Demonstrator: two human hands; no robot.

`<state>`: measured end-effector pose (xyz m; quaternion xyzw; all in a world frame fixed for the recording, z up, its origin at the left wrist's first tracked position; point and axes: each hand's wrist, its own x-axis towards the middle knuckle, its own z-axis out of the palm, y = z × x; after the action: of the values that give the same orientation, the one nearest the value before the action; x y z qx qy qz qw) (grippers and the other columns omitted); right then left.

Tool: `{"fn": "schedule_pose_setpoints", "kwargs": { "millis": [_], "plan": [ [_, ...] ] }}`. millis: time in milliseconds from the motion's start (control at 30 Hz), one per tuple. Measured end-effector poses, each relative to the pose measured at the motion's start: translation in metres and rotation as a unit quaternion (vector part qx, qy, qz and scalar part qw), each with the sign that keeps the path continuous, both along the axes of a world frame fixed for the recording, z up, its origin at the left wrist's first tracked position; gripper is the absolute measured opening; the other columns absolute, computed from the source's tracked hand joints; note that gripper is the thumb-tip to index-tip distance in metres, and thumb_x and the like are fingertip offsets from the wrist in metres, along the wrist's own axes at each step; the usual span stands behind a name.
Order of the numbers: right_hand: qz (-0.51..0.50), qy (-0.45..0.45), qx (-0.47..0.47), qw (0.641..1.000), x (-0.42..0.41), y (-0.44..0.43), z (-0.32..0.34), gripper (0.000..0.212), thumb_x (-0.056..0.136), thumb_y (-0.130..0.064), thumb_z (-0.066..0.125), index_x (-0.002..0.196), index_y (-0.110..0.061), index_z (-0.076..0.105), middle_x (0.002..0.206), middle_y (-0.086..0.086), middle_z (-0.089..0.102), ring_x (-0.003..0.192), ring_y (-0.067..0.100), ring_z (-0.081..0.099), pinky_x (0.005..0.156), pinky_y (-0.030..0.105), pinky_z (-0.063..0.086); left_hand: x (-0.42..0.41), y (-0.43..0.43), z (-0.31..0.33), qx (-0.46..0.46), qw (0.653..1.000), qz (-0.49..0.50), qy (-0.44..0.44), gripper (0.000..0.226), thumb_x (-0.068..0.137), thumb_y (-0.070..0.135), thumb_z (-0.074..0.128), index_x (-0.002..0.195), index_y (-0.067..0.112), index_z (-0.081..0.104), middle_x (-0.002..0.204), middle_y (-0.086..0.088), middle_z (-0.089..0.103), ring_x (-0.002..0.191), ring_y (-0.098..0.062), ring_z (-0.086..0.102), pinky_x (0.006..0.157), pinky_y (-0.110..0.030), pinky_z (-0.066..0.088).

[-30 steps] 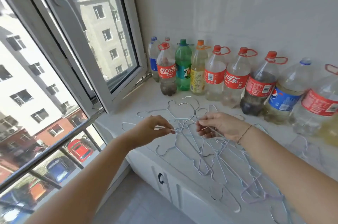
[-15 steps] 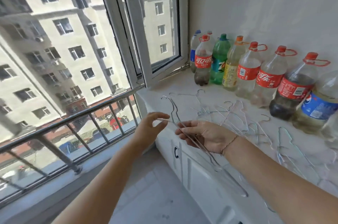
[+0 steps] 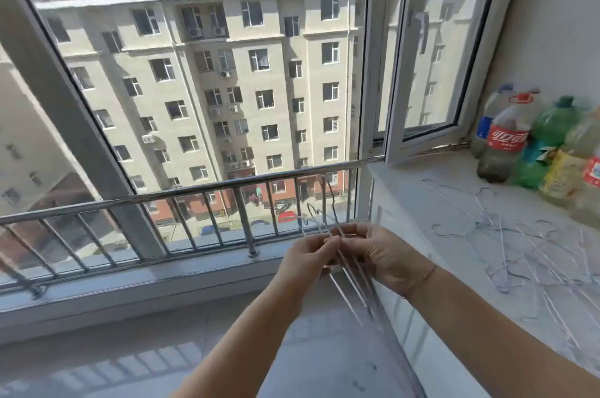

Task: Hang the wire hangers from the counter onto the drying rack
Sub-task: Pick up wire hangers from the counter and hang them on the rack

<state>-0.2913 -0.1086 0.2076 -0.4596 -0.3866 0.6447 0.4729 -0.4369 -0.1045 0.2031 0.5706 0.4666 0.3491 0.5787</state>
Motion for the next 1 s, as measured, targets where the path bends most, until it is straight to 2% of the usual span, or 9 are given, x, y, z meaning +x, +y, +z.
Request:
{"fn": "schedule_pose_setpoints", "kwargs": {
  "millis": [67, 133, 200, 267, 333, 467, 633, 800, 1000],
  "plan": [
    [0.021, 0.003, 0.004, 1.000, -0.048, -0.008, 0.009, 0.033, 0.078, 0.000, 0.063, 0.111, 0.005, 0.060, 0.102, 0.024, 0.065, 0.089, 0.034, 0.063, 0.092, 0.045, 0.052, -0.042, -0.016, 0.006, -0.014, 0.999, 0.040, -0.032, 0.011, 0.091, 0.024, 0.058, 0.094, 0.020, 0.068, 0.077, 0.005, 0.070, 0.072, -0.005, 0.066, 0.068, -0.019, 0.050],
    [0.048, 0.011, 0.009, 0.999, -0.098, -0.018, 0.019, 0.041, 0.072, -0.006, 0.066, 0.111, 0.004, 0.061, 0.103, 0.025, 0.065, 0.095, 0.035, 0.061, 0.097, 0.049, 0.047, -0.089, -0.030, 0.014, -0.028, 0.995, 0.074, -0.064, 0.011, 0.090, 0.022, 0.060, 0.098, 0.020, 0.067, 0.078, 0.004, 0.070, 0.071, -0.006, 0.066, 0.066, -0.018, 0.051],
    [0.076, 0.018, 0.023, 0.997, -0.147, -0.029, 0.029, 0.038, 0.070, -0.009, 0.067, 0.106, 0.000, 0.065, 0.098, 0.021, 0.067, 0.090, 0.032, 0.062, 0.091, 0.045, 0.049, -0.140, -0.043, 0.022, -0.044, 0.990, 0.100, -0.090, 0.014, 0.090, 0.019, 0.059, 0.102, 0.020, 0.068, 0.082, 0.001, 0.070, 0.075, -0.009, 0.066, 0.070, -0.020, 0.052],
    [0.103, 0.025, 0.038, 0.994, -0.196, -0.037, 0.035, 0.023, 0.077, -0.004, 0.063, 0.099, -0.007, 0.068, 0.090, 0.012, 0.070, 0.083, 0.025, 0.064, 0.081, 0.035, 0.050, -0.193, -0.056, 0.033, -0.050, 0.985, 0.123, -0.112, 0.016, 0.089, 0.017, 0.061, 0.102, 0.020, 0.069, 0.089, -0.002, 0.069, 0.083, -0.014, 0.065, 0.080, -0.027, 0.049],
    [0.112, 0.038, 0.044, 0.992, -0.242, -0.041, 0.040, 0.019, 0.084, -0.001, 0.057, 0.096, -0.010, 0.068, 0.080, 0.005, 0.070, 0.076, 0.017, 0.064, 0.075, 0.030, 0.047, -0.244, -0.070, 0.044, -0.048, 0.979, 0.150, -0.127, 0.021, 0.087, 0.015, 0.063, 0.108, 0.016, 0.068, 0.093, -0.005, 0.069, 0.087, -0.017, 0.064, 0.082, -0.029, 0.048],
    [0.147, 0.085, 0.035, 0.985, -0.334, -0.048, 0.058, 0.021, 0.086, 0.001, 0.052, 0.102, -0.008, 0.064, 0.067, 0.003, 0.065, 0.058, 0.011, 0.059, 0.059, 0.022, 0.043, -0.343, -0.096, 0.071, -0.030, 0.965, 0.213, -0.150, 0.026, 0.085, 0.004, 0.062, 0.109, 0.013, 0.062, 0.087, -0.007, 0.069, 0.078, -0.020, 0.062, 0.076, -0.029, 0.048],
    [0.207, 0.106, 0.038, 0.972, -0.442, -0.051, 0.083, 0.020, 0.086, 0.001, 0.053, 0.103, -0.003, 0.063, 0.068, 0.007, 0.058, 0.053, 0.010, 0.052, 0.049, 0.018, 0.044, -0.456, -0.119, 0.096, 0.002, 0.955, 0.271, -0.118, 0.031, 0.087, 0.001, 0.057, 0.115, 0.015, 0.061, 0.082, -0.003, 0.071, 0.071, -0.016, 0.063, 0.071, -0.029, 0.050],
    [0.275, 0.094, 0.063, 0.955, -0.542, -0.042, 0.096, 0.025, 0.086, -0.001, 0.054, 0.110, 0.001, 0.062, 0.065, 0.005, 0.058, 0.054, 0.010, 0.049, 0.052, 0.020, 0.040, -0.552, -0.136, 0.117, 0.025, 0.933, 0.337, -0.124, 0.025, 0.092, 0.002, 0.050, 0.112, 0.013, 0.060, 0.082, -0.004, 0.073, 0.073, -0.016, 0.060, 0.071, -0.029, 0.048],
    [0.325, 0.107, 0.061, 0.938, -0.669, -0.011, 0.104, 0.025, 0.091, -0.003, 0.048, 0.113, 0.000, 0.060, 0.057, 0.007, 0.056, 0.044, 0.010, 0.045, 0.038, 0.015, 0.036, -0.665, -0.136, 0.135, 0.044, 0.893, 0.431, -0.123, 0.022, 0.091, 0.001, 0.050, 0.111, 0.003, 0.059, 0.096, -0.012, 0.072, 0.073, -0.016, 0.059, 0.065, -0.027, 0.049]
  ]
}}
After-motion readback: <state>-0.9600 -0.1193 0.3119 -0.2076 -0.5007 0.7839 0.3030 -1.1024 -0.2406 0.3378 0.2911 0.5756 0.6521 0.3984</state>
